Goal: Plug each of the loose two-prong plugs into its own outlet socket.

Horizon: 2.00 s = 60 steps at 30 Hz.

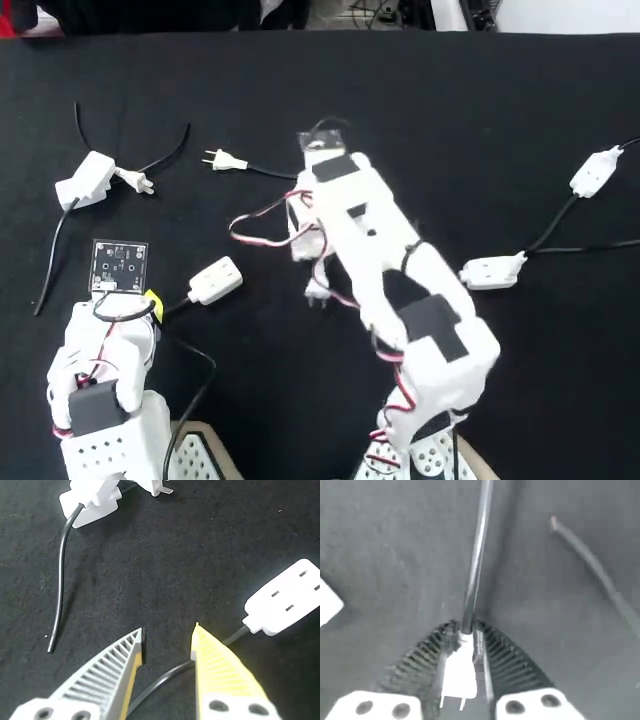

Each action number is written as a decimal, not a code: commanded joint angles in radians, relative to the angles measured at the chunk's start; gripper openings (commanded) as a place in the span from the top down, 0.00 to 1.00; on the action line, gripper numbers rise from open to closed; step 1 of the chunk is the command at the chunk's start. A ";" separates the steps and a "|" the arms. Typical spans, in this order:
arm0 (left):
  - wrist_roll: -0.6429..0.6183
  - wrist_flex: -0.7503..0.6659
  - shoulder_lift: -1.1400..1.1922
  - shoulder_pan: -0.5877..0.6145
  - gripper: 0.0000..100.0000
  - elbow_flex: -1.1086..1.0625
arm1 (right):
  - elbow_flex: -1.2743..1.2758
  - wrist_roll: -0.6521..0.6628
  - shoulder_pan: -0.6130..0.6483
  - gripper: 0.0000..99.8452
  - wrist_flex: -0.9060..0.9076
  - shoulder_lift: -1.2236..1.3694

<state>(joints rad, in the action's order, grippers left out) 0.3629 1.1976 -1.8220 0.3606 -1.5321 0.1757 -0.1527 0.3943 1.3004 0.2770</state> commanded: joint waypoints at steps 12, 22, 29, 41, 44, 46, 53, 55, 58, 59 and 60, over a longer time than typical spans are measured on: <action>-0.005 -0.018 0.000 -0.012 0.83 0.004 | -0.220 0.397 -0.014 0.70 0.178 0.107; -0.005 -0.015 0.000 -0.012 0.83 0.007 | -0.240 0.400 0.025 0.70 0.339 0.116; -0.005 -0.015 0.000 -0.012 0.83 0.007 | -0.031 0.397 0.029 0.70 0.184 0.114; -0.005 -0.015 0.000 -0.012 0.83 0.007 | 0.007 0.404 0.031 0.79 0.121 0.107; -0.005 -0.015 0.000 -0.012 0.83 0.007 | -0.067 0.397 0.031 0.81 0.192 0.107; -0.005 -0.015 0.000 -0.012 0.83 0.007 | -0.134 0.396 0.041 0.80 0.250 0.107; -0.006 -0.015 0.000 -0.012 0.83 0.007 | -0.249 0.341 0.061 0.76 0.327 0.114; -0.006 -0.015 0.000 -0.012 0.83 0.007 | -0.226 0.347 0.054 0.76 0.324 0.117; -0.006 -0.015 0.000 -0.008 0.83 0.008 | -0.183 0.371 0.037 0.77 0.296 0.136; -0.006 -0.015 0.000 -0.008 0.83 0.008 | -0.163 0.393 0.029 0.79 0.275 0.140; -0.006 -0.015 0.000 -0.008 0.83 0.008 | -0.147 0.404 0.021 0.82 0.244 0.145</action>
<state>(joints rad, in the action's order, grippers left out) 0.3629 1.1976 -1.8220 0.3606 -1.5321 0.0054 0.2248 0.4404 1.5919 0.4242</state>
